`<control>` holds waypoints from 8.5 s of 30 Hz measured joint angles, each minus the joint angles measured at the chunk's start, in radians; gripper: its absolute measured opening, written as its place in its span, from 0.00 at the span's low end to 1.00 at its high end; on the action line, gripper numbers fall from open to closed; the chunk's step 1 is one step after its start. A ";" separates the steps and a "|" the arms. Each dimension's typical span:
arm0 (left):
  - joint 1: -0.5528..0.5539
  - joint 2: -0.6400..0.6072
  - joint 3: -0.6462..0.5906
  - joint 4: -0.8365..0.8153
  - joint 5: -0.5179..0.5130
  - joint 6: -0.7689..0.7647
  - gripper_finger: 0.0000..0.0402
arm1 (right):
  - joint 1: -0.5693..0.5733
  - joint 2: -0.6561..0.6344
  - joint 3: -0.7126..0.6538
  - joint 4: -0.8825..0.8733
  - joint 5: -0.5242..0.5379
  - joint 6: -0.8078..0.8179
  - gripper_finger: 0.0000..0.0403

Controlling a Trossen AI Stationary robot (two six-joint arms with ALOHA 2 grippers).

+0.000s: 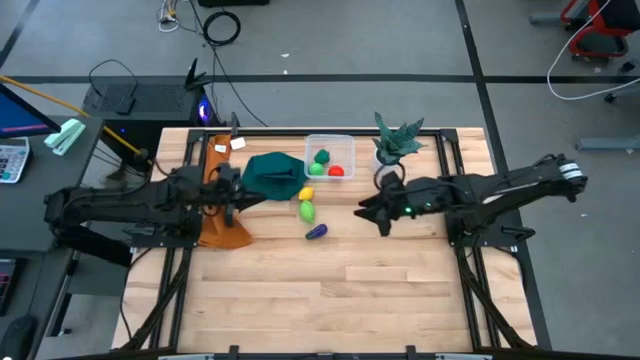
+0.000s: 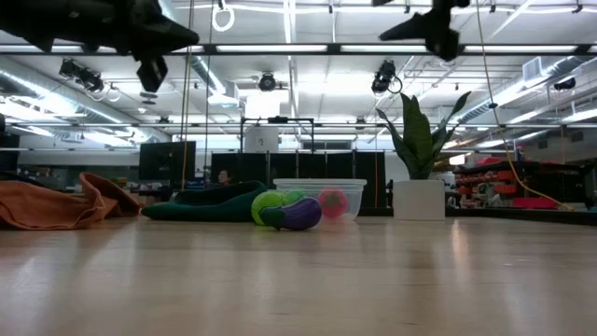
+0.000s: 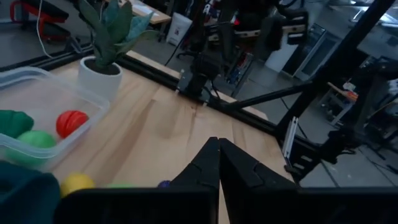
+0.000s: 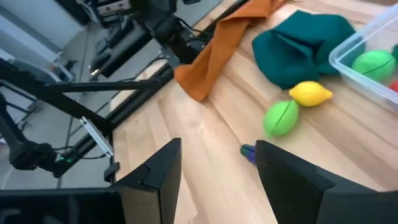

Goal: Pick and placing Produce into tupperware
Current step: Put the violet eggplant into the transparent bin

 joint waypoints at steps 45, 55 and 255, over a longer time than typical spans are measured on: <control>0.049 -0.182 -0.038 -0.147 -0.123 -0.123 0.17 | -0.099 -0.612 -0.584 0.115 -0.114 0.100 0.37; 0.110 -0.182 -0.038 -0.153 -0.129 -0.166 0.27 | -0.243 -0.479 -0.585 0.166 -0.311 -0.084 0.37; 0.137 -0.183 -0.038 -0.151 -0.038 -0.072 0.13 | -0.302 0.647 0.496 -0.031 -0.028 -1.125 0.29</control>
